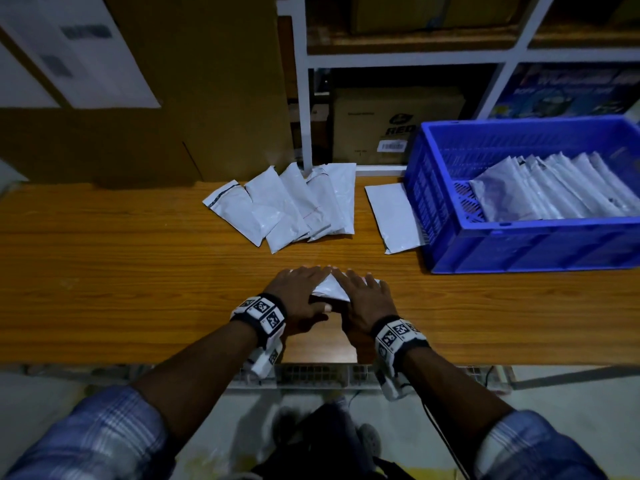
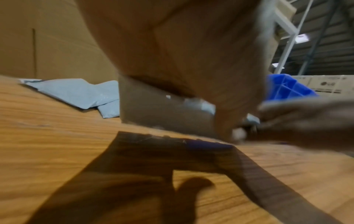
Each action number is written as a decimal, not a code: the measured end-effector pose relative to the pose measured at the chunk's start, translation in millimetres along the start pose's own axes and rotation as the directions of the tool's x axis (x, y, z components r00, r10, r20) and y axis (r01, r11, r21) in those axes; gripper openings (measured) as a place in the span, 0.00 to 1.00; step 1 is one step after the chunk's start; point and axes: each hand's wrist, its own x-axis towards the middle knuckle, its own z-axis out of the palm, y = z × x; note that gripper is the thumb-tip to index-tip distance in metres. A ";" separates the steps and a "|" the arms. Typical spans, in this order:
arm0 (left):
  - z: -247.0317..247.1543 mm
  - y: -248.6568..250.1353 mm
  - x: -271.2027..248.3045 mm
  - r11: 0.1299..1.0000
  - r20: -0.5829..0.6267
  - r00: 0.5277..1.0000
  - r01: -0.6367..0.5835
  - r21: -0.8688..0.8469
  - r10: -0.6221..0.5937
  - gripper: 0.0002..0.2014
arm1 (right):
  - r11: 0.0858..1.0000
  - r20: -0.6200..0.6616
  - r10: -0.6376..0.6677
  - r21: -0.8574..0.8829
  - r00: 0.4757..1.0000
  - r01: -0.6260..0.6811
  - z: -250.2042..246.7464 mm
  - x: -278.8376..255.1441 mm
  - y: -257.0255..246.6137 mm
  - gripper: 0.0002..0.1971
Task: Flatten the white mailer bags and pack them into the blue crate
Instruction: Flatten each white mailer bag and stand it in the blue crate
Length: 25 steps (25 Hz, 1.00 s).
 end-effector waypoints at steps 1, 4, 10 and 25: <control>-1.0 -0.1 -1.1 1.000 -0.037 0.999 0.014 -0.002 -0.014 0.43 | 1.000 -0.008 -0.006 -0.003 1.000 0.006 -5.9 1.3 -2.7 0.48; -10.3 1.2 -2.4 0.997 -0.184 0.980 0.065 -0.033 -0.070 0.42 | 0.997 -0.052 -0.024 -0.073 0.998 0.020 -31.4 3.8 -11.3 0.42; -53.1 -5.2 4.2 0.996 -0.394 0.916 0.053 -0.073 -0.077 0.40 | 0.959 -0.209 -0.060 -0.285 0.976 -0.002 -91.1 9.1 -30.3 0.40; -276.9 129.4 135.7 0.844 -0.505 0.700 -0.282 0.456 0.506 0.30 | 0.964 -0.438 0.159 -0.126 0.885 -0.235 -278.0 -11.7 99.6 0.44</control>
